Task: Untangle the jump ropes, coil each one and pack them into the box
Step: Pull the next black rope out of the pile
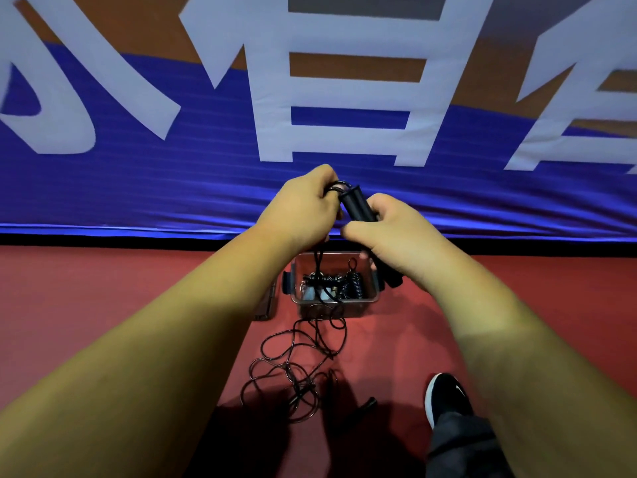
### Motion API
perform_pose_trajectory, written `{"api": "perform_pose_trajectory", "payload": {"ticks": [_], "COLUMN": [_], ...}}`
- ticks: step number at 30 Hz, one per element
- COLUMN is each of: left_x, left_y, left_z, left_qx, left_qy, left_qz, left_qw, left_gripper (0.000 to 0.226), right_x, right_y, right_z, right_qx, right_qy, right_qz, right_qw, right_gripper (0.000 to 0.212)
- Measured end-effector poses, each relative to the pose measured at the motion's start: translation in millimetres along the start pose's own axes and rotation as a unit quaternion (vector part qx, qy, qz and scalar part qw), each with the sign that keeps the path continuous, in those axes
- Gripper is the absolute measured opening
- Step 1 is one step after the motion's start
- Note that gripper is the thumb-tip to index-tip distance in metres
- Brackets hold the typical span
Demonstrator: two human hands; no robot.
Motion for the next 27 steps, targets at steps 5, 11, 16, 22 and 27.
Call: {"api": "perform_pose_trajectory", "payload": {"ticks": [5, 11, 16, 22, 27], "left_x": [-7.6, -1.1, 34.6, 16.6, -7.7], "left_y": [6.0, -1.3, -34.6, -22.4, 6.7], "left_z": [1.2, 1.4, -10.1, 2.1, 8.0], "left_qx": [-0.04, 0.018, 0.305, 0.133, -0.045], "left_qy": [0.036, 0.002, 0.049, 0.088, 0.081], "left_qz": [-0.068, -0.059, -0.017, -0.121, -0.236], "left_qw": [0.996, 0.998, 0.951, 0.98, 0.967], "left_gripper": [0.012, 0.024, 0.018, 0.028, 0.032], "right_x": [-2.2, 5.1, 5.3, -1.9, -11.9], "right_y": [-0.5, 0.4, 40.1, 37.2, 24.9], "right_z": [-3.5, -6.3, 13.6, 15.6, 17.6], "right_qx": [-0.072, -0.225, -0.329, -0.297, -0.244], "right_qy": [0.02, 0.054, 0.018, -0.017, -0.066], "right_qz": [-0.074, -0.02, 0.207, 0.244, 0.252], "right_qw": [0.994, 0.973, 0.921, 0.923, 0.934], "right_gripper": [0.013, 0.021, 0.024, 0.015, 0.007]}}
Point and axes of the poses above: each hand's wrist, its own z-axis towards the middle knuckle, its own y-axis out of the back of the hand, x = y × z, the point moved 2 cm from there along z, towards the middle knuckle, and after that the axes turned 5 degrees about z, right-handed, at the moved point
